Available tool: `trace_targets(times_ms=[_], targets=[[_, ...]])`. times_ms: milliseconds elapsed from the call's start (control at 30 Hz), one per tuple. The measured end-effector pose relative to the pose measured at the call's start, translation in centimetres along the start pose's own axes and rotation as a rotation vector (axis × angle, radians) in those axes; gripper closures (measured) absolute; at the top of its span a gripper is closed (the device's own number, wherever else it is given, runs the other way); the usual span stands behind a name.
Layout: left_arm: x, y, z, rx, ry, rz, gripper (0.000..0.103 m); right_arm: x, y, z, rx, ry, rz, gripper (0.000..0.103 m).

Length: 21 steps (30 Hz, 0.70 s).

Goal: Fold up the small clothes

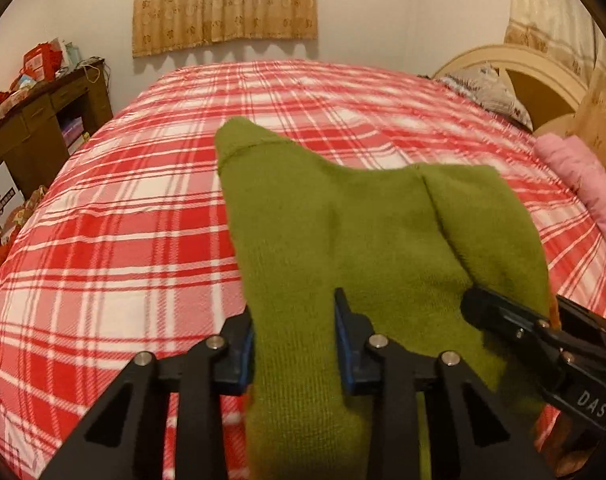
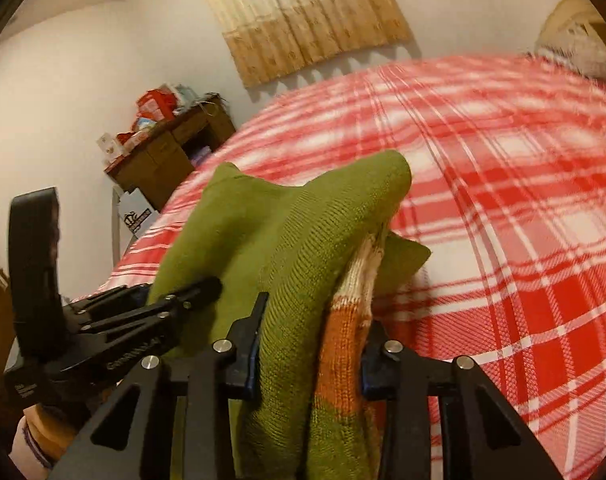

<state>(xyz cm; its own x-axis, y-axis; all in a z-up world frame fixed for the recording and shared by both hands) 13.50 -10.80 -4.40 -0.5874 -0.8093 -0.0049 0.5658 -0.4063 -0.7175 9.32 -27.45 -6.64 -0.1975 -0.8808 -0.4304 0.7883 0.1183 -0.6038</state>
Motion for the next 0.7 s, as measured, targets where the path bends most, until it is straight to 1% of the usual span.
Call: trace_targets(times_ms=[133, 333, 433, 533, 700], targets=[[-1.4, -2.2, -0.6, 0.019, -0.025, 0.019, 0.070, -3.6, -1.5, -0.2, 0.032, -0.069, 0.014, 0.067], [-4.8, -5.6, -1.9, 0.049, -0.054, 0.106, 0.070, -8.3, -2.2, -0.8, 0.038, -0.117, 0.087, 0.067], [-6.5, -6.9, -2.9, 0.058, -0.077, 0.138, 0.070, -10.8, -2.0, -1.6, 0.028, -0.143, 0.124, 0.067], [-9.1, -8.3, -4.3, 0.056, -0.128, 0.173, 0.070, -13.4, -1.5, -2.4, 0.006, -0.174, 0.173, 0.067], [-13.7, -10.7, -6.8, 0.055, -0.206, 0.267, 0.070, -18.9, 0.1, -4.0, -0.045, -0.246, 0.265, 0.067]])
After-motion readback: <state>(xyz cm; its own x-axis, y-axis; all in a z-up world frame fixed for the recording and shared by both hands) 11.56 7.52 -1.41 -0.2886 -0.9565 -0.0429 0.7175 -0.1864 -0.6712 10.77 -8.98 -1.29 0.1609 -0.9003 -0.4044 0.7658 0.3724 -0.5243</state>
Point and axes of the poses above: each gripper's, at about its wrist camera, not at the fingertips, and y roughly the way its jaws point, x to its right, z to its top, the point moved 4 cm from there along y, roughly the way its jaws point, and after that the axes turned 8 degrees about y, right-handed, at the moved point
